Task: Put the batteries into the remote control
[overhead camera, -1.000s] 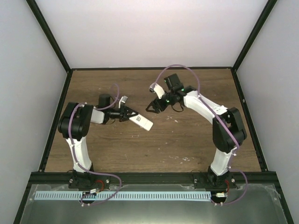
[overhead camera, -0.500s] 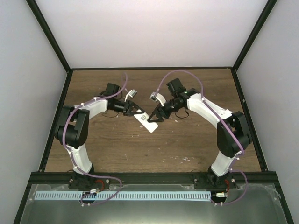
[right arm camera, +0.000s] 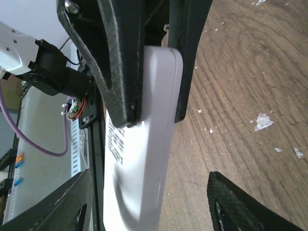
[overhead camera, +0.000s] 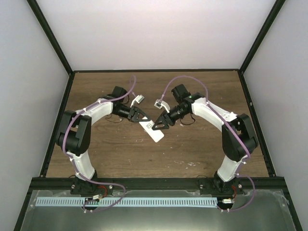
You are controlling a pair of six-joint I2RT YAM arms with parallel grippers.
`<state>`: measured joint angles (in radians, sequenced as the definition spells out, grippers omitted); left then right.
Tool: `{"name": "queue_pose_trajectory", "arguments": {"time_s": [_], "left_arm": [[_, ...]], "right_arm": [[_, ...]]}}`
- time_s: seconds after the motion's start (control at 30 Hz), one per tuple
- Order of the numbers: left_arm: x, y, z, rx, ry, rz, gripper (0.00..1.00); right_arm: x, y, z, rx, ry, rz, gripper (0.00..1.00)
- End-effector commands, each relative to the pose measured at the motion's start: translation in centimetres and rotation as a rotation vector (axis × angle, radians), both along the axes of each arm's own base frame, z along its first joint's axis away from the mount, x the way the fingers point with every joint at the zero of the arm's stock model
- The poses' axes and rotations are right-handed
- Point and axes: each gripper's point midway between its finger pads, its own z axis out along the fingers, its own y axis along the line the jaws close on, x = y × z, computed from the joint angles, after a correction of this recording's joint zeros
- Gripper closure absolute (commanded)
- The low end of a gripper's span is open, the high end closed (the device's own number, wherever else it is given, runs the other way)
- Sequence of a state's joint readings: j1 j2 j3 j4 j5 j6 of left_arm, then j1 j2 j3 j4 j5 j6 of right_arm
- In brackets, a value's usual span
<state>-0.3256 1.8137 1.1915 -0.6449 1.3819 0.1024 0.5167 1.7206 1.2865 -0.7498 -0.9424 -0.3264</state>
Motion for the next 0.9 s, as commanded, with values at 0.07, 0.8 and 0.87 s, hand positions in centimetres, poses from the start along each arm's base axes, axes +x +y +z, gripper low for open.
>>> {"name": "queue_pose_trajectory", "arguments": {"time_s": [0.07,0.8,0.87], "left_arm": [[-0.1,-0.1,2.7,-0.053,-0.087,-0.022,1.00],[-0.4,-0.5,3.3,-0.034,-0.133,-0.027,0.68],[-0.3,-0.5,3.1,-0.020,-0.138,-0.022,0.52]], "right_arm": [[-1.0,0.7,0.0,0.032,0.048,0.047,0.47],[-2.0,2.0,0.0,0.073,0.088,0.106,0.99],[-1.7,2.0,-0.1,0.061,0.074,0.095,0.99]]}}
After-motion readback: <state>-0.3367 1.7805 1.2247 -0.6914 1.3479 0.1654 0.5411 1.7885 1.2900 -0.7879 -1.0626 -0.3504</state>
